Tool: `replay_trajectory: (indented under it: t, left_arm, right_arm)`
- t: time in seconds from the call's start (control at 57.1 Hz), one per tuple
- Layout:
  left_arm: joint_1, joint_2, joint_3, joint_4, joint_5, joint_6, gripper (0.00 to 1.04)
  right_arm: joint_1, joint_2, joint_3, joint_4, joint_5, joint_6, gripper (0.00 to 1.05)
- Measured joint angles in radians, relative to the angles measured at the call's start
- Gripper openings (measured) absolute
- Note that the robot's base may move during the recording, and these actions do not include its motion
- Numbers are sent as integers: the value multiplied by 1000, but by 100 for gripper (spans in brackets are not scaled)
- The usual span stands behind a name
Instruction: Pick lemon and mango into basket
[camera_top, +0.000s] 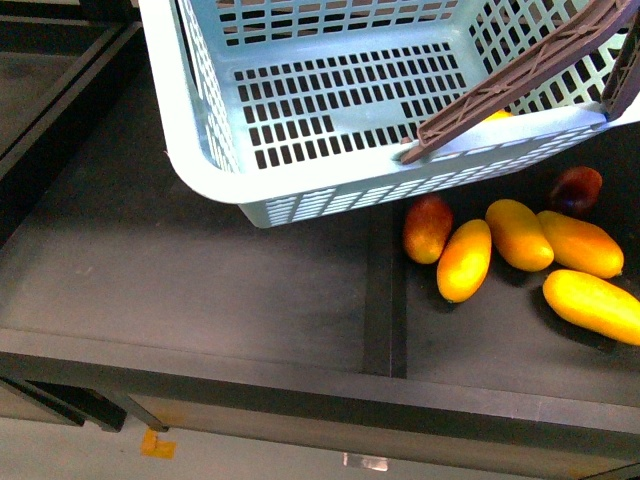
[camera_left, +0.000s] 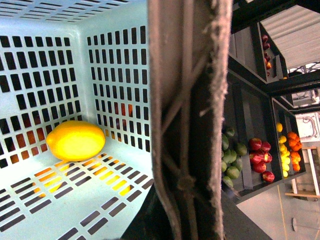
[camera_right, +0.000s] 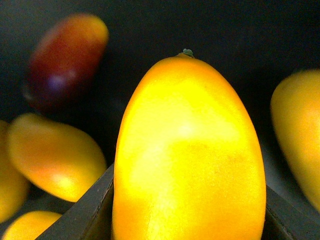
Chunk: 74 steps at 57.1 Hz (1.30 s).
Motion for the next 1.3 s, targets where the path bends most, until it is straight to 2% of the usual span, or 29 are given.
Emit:
replay_trajectory:
  t: [0.158,0.245,0.333,0.561,0.754,0.841,0.946,1.069,1.209,1.244,1.297]
  left_arm:
    - [0,0,0,0,0,0,6]
    - [0,0,0,0,-1,0,6]
    - [0,0,0,0,-4,0,6]
    - [0,0,0,0,0,0,6]
    - [0,0,0,0,-1,0,6]
    - [0,0,0,0,0,0,6]
    - [0,0,0,0,-1,0,6]
    - [0,0,0,0,-2,0,6]
    - [0,0,0,0,-1,0,6]
    - [0,0,0,0,3,1,6]
    - [0,0,-1,0,7,-6,6]
  right_arm:
    - [6,-283,-155,29,-121,16,54]
    - [39,-415,-217,31,-137,38,54]
    - [108,-532,-258,35,-132,61,54]
    - [349,-591,-235,75,-6,130,54]
    - [565,-444,-63,87,103,137,54]
    - [634,-370,34,38,148,109,54]
    - [670,-333,85,-5,180,84,54]
    - [691,-317,103,-24,202,68,70]
    - [675,-332,95,-6,211,82,93]
    - [664,-347,82,3,210,96,97]
    - [639,-380,48,20,200,110,96]
